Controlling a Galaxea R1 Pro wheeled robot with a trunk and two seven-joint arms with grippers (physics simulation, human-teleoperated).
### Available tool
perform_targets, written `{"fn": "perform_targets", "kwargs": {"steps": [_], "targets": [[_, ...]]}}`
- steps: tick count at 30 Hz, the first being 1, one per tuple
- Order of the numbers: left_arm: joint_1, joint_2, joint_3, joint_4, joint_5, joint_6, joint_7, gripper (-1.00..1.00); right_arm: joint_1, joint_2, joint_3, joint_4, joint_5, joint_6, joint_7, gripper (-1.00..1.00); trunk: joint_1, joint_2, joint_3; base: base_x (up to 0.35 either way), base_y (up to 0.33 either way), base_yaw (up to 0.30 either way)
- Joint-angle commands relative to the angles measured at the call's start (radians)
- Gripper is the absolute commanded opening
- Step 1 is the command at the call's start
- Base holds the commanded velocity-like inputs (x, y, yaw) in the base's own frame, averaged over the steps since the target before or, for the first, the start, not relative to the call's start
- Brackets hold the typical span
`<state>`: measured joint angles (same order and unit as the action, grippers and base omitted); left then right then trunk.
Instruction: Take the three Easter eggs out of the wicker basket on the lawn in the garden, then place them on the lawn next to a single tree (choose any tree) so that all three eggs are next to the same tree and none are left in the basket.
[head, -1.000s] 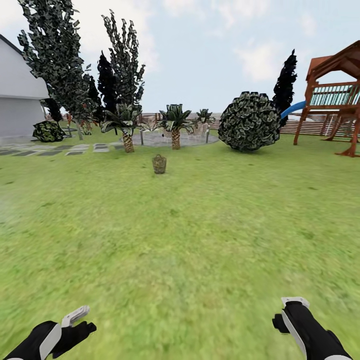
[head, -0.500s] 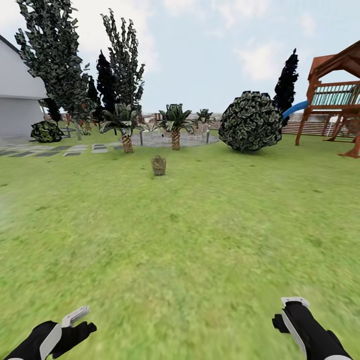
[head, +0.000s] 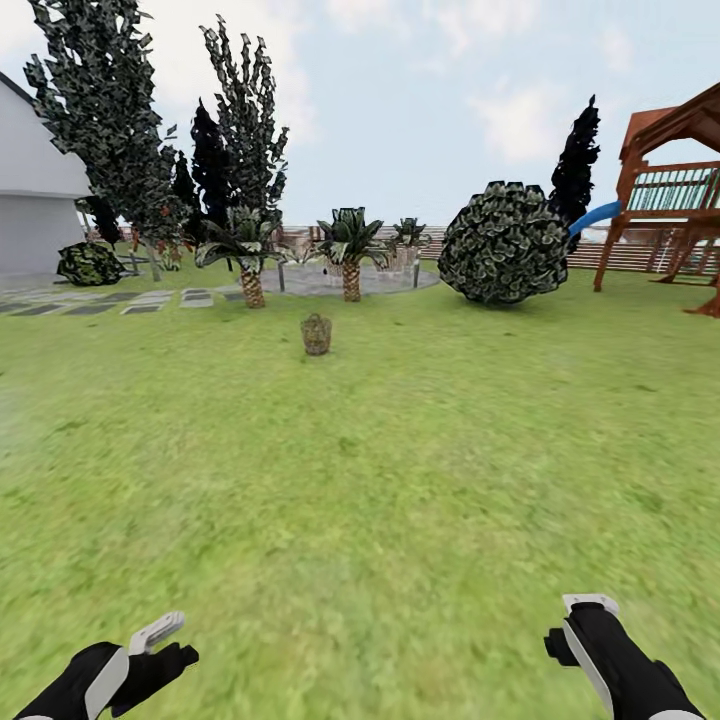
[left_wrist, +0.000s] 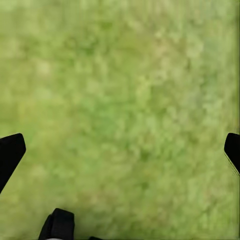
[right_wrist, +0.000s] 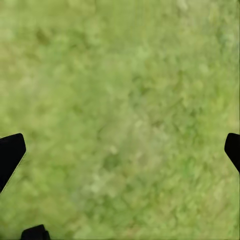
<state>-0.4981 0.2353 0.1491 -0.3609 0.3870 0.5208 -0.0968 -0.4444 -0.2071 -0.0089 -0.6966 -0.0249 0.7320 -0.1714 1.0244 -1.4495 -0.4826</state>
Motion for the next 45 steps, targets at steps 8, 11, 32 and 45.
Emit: {"fn": "perform_targets", "kwargs": {"steps": [8, 11, 32, 45], "targets": [[0.000, 0.000, 0.007, -0.001, 0.000, 0.007, -0.003, 1.00, 0.000, 0.000, 0.000, -0.001, -0.004, 0.004, -0.003, 1.00, 0.001, -0.001, -0.001, 0.325, 0.000, 0.000], [0.000, 0.001, 0.007, -0.001, 0.000, 0.007, -0.003, 1.00, 0.000, 0.000, -0.002, -0.001, -0.005, 0.004, -0.003, 1.00, 0.001, -0.001, -0.001, 0.325, 0.000, 0.000], [0.000, 0.000, 0.007, -0.001, 0.000, 0.007, -0.003, 1.00, 0.000, 0.000, 0.000, -0.001, -0.005, 0.004, -0.004, 1.00, 0.001, -0.001, -0.001, 0.325, 0.000, 0.000], [0.000, 0.001, 0.007, -0.001, 0.000, 0.007, -0.005, 1.00, 0.000, 0.000, -0.003, -0.001, -0.006, 0.004, -0.003, 1.00, 0.001, -0.001, -0.001, 0.325, 0.000, 0.000]]}}
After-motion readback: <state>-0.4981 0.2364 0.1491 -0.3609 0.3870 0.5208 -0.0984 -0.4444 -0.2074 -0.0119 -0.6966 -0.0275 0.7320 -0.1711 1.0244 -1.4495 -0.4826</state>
